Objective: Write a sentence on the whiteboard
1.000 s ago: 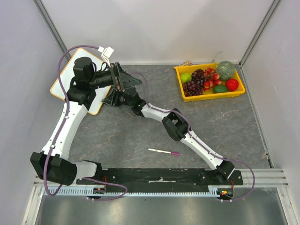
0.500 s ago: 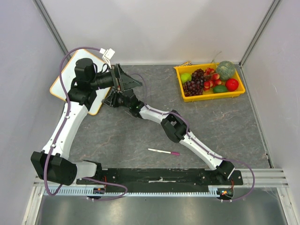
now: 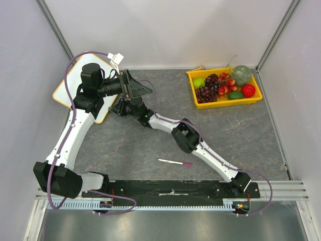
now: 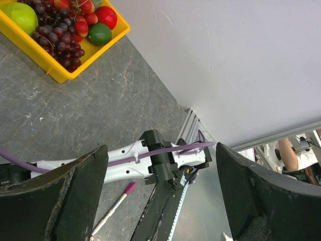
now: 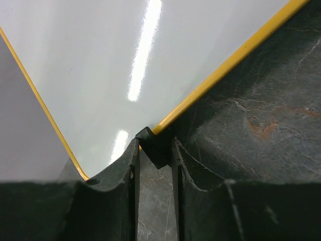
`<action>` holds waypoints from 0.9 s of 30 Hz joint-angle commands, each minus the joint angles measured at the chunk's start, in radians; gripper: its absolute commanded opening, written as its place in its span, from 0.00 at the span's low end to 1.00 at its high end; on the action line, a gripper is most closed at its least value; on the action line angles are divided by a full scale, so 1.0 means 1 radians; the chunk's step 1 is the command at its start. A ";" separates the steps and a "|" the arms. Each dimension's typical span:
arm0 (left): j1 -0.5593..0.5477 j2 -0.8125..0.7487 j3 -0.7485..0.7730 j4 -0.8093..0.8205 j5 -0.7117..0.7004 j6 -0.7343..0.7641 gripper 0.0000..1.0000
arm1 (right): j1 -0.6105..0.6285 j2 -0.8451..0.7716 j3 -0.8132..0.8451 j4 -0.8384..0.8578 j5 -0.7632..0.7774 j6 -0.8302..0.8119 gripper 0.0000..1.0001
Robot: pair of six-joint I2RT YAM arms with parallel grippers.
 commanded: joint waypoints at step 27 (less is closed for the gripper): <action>0.012 -0.103 -0.068 -0.081 -0.057 0.082 0.92 | -0.050 -0.405 -0.604 0.024 -0.074 -0.108 0.00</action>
